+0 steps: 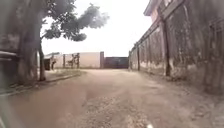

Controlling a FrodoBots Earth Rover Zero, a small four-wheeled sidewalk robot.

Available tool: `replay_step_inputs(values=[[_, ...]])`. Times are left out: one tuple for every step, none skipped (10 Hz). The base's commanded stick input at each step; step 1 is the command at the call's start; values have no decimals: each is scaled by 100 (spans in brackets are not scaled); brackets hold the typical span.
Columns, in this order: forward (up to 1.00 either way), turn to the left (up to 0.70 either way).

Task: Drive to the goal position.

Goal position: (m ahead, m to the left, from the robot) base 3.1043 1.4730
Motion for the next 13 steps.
replay_step_inputs(values=[[30, 0], [30, 0], [30, 0], [30, 0], [30, 0], [30, 0], [30, 0], [30, 0], [30, 0], [30, 0], [30, 0], [30, 0], [30, 0]])
